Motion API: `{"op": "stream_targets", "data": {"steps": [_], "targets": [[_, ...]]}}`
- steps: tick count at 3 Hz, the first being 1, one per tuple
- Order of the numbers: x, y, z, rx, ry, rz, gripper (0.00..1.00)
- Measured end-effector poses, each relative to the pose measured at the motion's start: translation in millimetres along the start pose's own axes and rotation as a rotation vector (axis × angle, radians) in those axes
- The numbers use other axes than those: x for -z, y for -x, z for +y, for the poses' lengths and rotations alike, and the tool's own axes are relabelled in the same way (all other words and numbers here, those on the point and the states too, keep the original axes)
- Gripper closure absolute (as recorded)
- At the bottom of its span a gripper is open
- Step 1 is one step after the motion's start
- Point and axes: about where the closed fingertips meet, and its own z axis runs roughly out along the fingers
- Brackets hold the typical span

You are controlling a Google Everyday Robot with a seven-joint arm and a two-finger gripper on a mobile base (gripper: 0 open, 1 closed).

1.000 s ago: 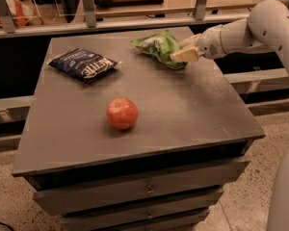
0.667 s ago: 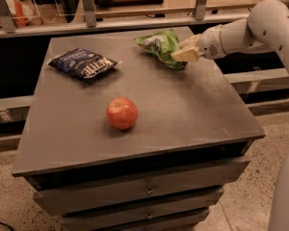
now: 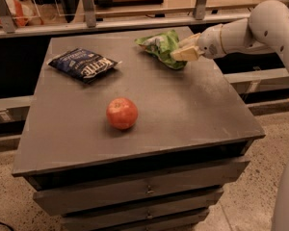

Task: Pick green rice chip bag

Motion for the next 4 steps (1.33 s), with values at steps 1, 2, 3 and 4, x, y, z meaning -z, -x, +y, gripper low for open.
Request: {"op": "stream_targets", "data": {"steps": [1, 2, 3, 4], "targets": [[0.4, 25.9, 0.8, 0.029, -0.002, -0.061, 1.00], [1.4, 52.0, 3.8, 0.055, 0.009, -0.109, 1.00], [3.1, 71.8, 7.5, 0.078, 0.024, -0.133, 1.00], [6.7, 98.4, 11.0, 0.103, 0.027, -0.163, 1.00]]}}
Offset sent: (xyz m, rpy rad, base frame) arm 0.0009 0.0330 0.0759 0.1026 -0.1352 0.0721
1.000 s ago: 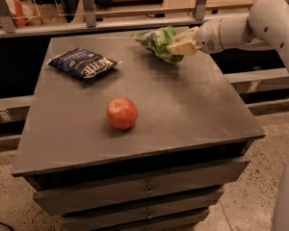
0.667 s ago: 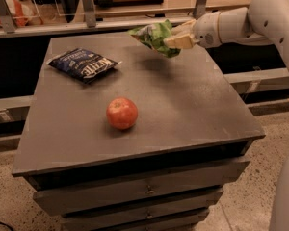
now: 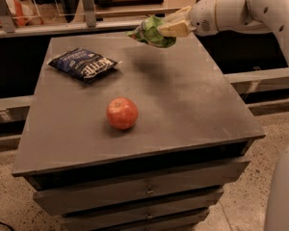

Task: Pick green rice chip bag

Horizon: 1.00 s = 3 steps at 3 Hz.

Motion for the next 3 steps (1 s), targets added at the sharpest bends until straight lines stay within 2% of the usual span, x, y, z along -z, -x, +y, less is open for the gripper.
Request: {"op": "stream_targets", "data": {"steps": [2, 3], "targets": [[-4.5, 39.2, 2.4, 0.051, 0.020, -0.052, 1.00], [-9.3, 49.1, 5.7, 0.045, 0.069, -0.058, 1.00]]}}
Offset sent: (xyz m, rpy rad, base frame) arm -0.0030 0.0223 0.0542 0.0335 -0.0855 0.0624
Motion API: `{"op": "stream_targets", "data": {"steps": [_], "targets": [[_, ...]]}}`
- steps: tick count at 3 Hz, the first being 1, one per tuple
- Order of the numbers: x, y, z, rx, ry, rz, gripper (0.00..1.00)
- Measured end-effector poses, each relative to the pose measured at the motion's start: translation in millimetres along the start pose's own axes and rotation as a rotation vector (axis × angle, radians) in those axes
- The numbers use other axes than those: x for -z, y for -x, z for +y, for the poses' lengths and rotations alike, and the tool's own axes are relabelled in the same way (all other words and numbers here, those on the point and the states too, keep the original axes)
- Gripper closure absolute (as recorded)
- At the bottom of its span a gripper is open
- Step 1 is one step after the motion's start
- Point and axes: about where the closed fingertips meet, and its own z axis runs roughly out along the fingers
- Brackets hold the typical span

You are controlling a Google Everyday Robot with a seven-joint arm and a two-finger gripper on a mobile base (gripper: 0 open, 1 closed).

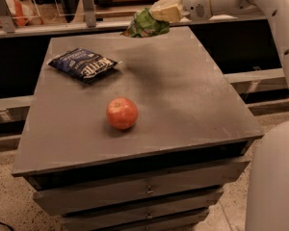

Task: Pick green rice chip bag

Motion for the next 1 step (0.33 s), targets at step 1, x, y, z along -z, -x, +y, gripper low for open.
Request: {"op": "stream_targets", "data": {"steps": [1], "targets": [[-0.1, 0.0, 0.0, 0.000, 0.000, 0.000, 1.00]]}}
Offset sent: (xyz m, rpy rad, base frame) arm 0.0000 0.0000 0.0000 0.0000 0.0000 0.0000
